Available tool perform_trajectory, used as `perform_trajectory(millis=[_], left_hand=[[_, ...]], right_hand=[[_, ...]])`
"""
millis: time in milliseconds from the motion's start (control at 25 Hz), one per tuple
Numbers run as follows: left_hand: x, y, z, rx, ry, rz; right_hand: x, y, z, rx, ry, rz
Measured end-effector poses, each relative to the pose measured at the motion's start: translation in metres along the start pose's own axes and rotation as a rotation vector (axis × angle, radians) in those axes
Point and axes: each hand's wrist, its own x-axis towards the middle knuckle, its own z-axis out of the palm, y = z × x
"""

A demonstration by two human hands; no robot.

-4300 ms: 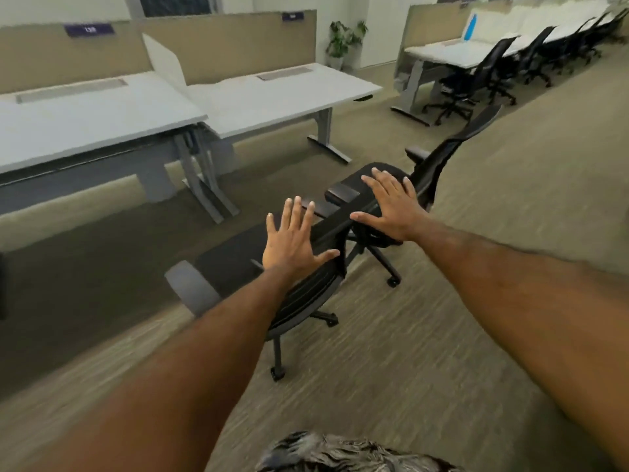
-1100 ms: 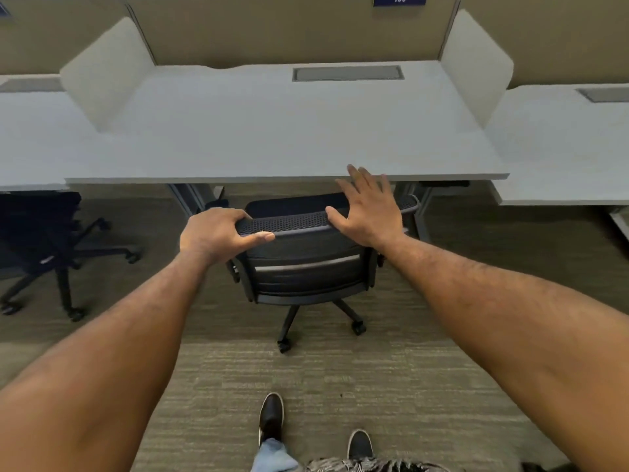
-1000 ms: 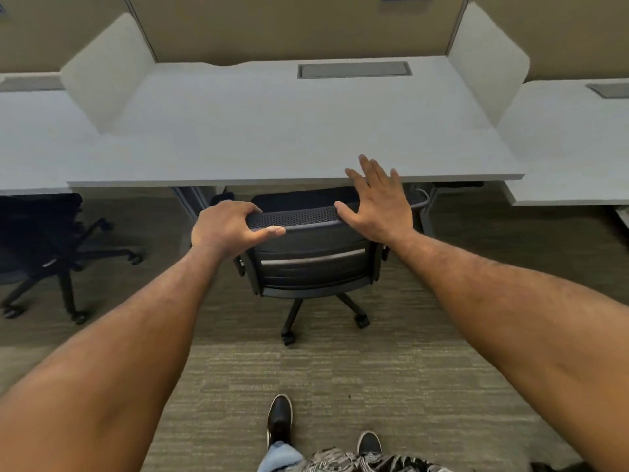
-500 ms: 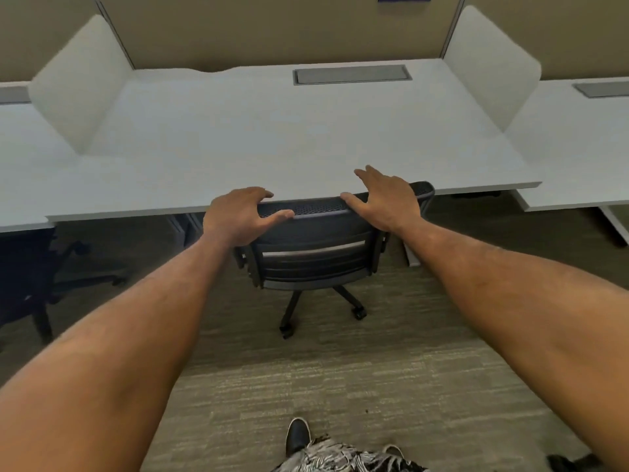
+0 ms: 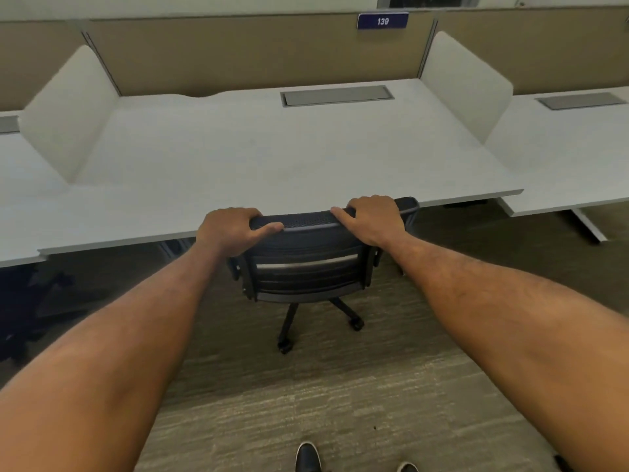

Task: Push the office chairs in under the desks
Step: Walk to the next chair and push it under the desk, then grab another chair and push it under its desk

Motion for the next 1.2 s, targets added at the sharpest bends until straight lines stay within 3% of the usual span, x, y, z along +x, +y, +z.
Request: perform_trajectory(millis=[160,360,520,680,840,1200], left_hand=[[-0.008,0.009,-0.007,-0.009,0.043,0.045],[-0.017,0.053,-0.013,0.064,0.093,0.317],[-0.015,0.132,0.0,0.04,0.184,0.382],[-0.037,0.197,0.037,0.096,0.119,0.488],[-0.068,0.288,0.065,0.052,0.04,0.555],[-0.205,0.568,0.161,-0.034,-0.09,0.876]], right_hand=[[-0.019,0.008,-0.01,0.154,-0.035,0.013],[-0.069,0.037,-0.03,0.047,0.028,0.004],[-0.131,0.087,-0.035,0.027,0.1,0.128],[-0.221,0.143,-0.014,0.045,0.102,0.301],[-0.341,0.192,0.009,0.077,0.083,0.5],[-0.642,0.307,0.032,0.13,-0.064,0.897]])
